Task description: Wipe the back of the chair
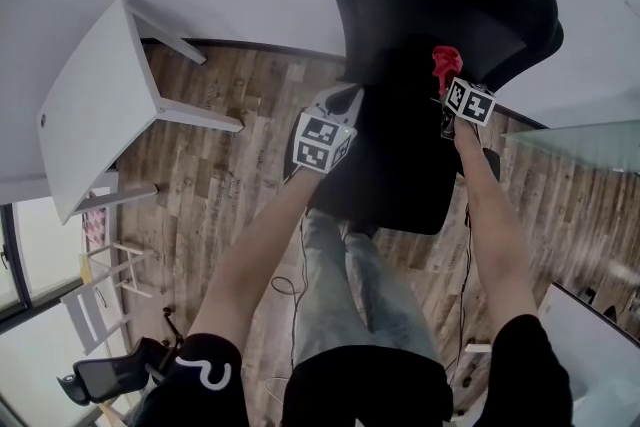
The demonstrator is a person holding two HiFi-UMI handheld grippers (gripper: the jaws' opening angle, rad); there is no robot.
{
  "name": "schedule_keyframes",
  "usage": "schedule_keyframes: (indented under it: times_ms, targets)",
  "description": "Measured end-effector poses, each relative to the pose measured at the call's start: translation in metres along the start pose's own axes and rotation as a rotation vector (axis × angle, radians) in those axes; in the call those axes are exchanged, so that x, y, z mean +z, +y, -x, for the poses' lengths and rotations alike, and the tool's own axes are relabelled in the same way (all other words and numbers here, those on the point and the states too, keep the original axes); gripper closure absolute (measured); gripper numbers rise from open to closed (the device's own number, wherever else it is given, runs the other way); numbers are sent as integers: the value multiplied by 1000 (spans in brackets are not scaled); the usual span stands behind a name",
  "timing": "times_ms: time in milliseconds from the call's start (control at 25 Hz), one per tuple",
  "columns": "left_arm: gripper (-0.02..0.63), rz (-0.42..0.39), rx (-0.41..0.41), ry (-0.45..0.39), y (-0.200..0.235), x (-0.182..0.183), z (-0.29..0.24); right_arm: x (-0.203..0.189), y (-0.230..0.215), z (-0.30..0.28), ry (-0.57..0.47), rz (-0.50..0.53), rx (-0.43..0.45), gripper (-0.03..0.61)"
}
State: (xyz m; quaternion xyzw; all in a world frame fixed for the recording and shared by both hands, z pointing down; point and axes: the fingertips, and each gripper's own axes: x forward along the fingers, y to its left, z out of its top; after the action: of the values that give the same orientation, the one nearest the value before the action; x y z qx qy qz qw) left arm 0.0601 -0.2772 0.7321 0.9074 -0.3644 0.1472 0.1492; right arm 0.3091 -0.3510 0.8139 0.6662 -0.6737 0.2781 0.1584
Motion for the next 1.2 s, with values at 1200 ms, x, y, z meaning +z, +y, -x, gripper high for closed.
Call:
schedule_keyframes:
  times_ms: [1200]
  targets:
    - [588,75,39,-72,-74,102,44,31,-67,199,-98,-55,46,511]
